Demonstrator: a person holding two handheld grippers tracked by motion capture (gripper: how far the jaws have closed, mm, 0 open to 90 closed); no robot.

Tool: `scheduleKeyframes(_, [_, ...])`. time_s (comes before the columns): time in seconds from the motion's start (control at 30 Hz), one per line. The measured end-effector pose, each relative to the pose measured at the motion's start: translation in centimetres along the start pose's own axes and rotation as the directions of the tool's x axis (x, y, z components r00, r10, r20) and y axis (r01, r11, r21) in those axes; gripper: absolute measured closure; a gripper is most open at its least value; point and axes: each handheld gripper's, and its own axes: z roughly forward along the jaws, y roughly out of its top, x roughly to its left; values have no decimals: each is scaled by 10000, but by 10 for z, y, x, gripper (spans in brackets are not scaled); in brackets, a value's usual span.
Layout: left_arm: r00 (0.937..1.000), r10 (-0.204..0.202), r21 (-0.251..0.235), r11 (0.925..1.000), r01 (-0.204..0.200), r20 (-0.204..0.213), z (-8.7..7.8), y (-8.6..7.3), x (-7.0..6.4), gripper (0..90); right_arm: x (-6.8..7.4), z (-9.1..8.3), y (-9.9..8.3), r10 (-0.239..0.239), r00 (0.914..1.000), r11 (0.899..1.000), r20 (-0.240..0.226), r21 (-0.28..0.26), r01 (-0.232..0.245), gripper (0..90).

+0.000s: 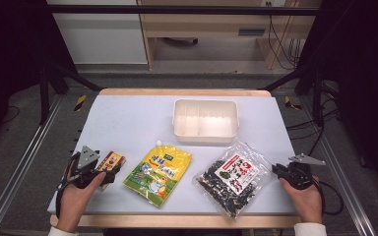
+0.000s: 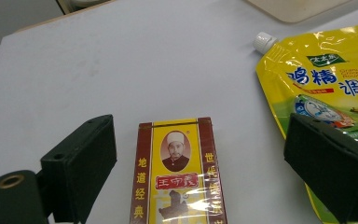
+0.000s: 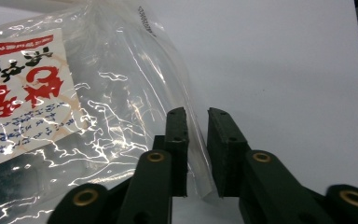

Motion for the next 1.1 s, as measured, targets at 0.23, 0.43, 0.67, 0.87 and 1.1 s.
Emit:
scheduleKeyframes(0.23, [10000, -6, -17, 10000, 6, 19, -2, -1, 0, 93, 4, -4, 2, -534, 9986, 9985, -41, 83, 535, 891])
scheduleKeyframes(0.43, [9994, 28, -211, 9998, -21, 336, -12, -1, -2, 106, 11, -40, 19, -1100, 9935, 9930, -295, -473, 1085, 898])
scheduleKeyframes(0.67, [9947, 613, -227, 9980, -596, 823, -23, 18, -10, 112, 31, -88, 68, -2332, 9702, 9648, -653, -1401, 2225, 899])
scheduleKeyframes(0.87, [9814, 1535, -249, 9881, -1516, 1152, -35, 46, -18, 111, 53, -113, 111, -3493, 9316, 9267, -1000, -1838, 3277, 900])
scheduleKeyframes(1.1, [9595, 2339, -283, 9722, -2324, 1567, -36, 76, -25, 114, 84, -125, 147, -4734, 8706, 8733, -1336, -2000, 4442, 900])
